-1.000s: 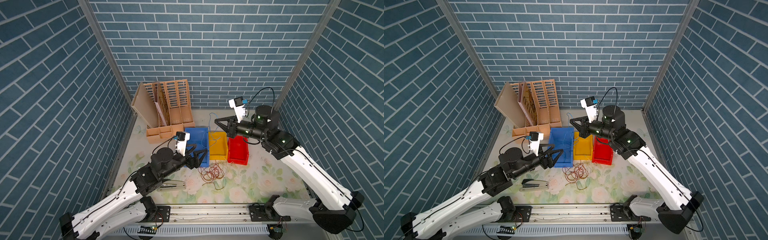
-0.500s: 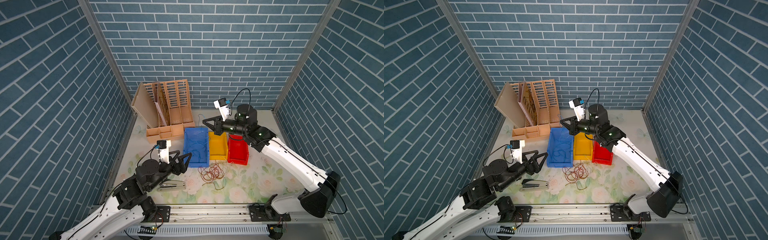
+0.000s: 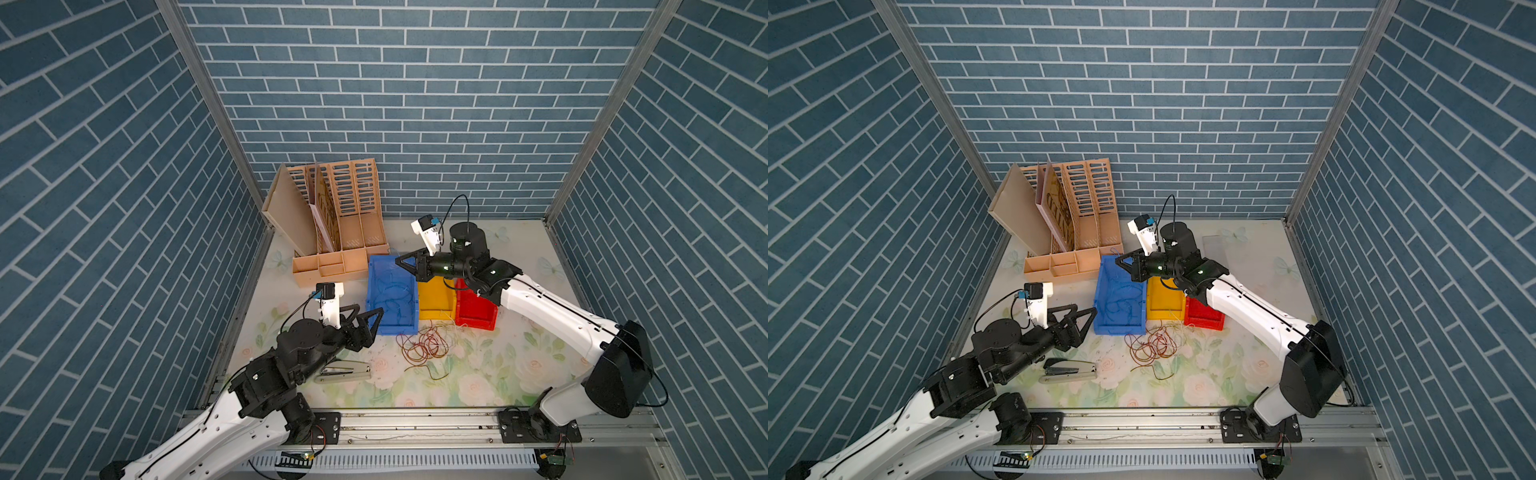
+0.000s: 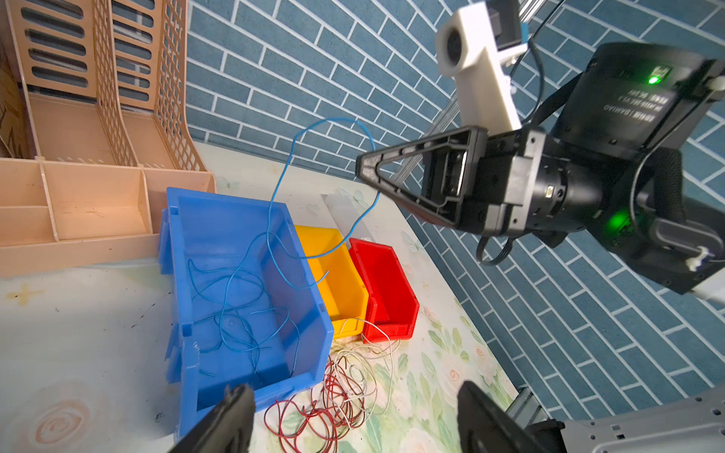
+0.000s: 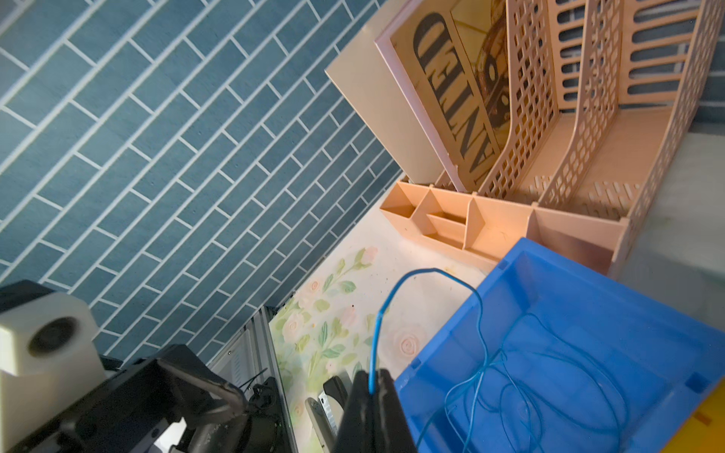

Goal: Untangle and sort cables by color
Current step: Place the cable in the bin.

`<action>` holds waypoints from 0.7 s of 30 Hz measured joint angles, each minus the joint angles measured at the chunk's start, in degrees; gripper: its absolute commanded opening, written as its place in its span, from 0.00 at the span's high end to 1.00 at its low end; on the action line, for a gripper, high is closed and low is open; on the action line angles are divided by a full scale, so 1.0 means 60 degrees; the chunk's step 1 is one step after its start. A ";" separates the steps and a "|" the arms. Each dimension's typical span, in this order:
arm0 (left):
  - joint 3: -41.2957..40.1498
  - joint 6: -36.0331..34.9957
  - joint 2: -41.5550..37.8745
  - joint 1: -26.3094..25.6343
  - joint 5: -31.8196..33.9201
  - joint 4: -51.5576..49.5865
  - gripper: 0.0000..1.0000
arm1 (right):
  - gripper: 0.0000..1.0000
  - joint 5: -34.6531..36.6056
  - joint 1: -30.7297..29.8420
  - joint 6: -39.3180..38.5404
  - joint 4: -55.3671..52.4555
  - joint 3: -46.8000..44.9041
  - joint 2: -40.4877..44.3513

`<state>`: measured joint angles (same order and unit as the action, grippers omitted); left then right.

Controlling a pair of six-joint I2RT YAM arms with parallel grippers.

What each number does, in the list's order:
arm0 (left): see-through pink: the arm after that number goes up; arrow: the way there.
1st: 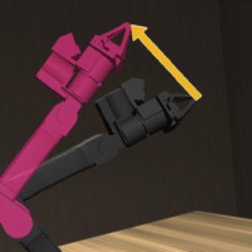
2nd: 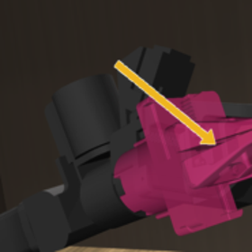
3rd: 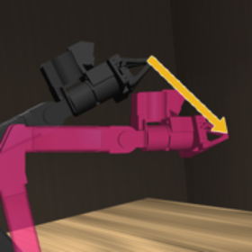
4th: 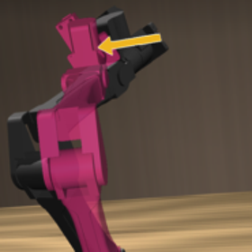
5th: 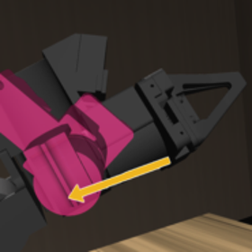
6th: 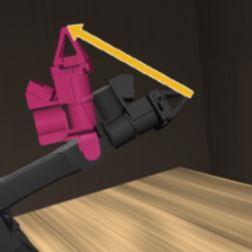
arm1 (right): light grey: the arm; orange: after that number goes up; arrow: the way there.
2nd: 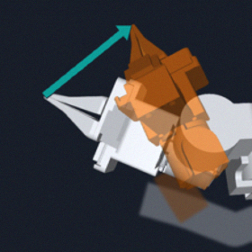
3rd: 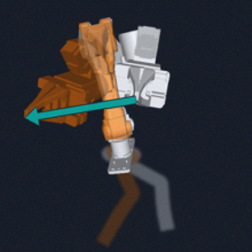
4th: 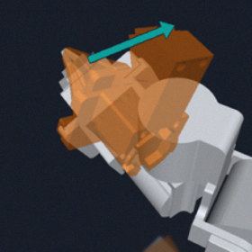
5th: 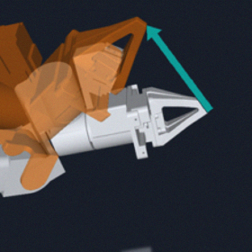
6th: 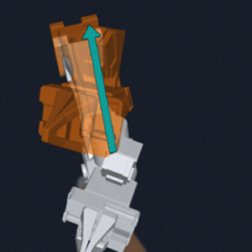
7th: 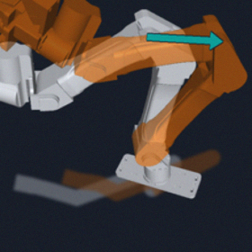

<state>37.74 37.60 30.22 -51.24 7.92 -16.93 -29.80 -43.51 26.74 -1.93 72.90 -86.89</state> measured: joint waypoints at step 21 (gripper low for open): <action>-0.0499 0.0452 0.0342 0.0000 -0.0160 0.0157 0.14 | 1.00 0.0878 -0.0470 -0.0463 -0.1985 0.0688 -0.2051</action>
<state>34.74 40.32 32.27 -51.24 6.96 -15.99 -24.53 -46.33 23.97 -13.85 77.03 -99.20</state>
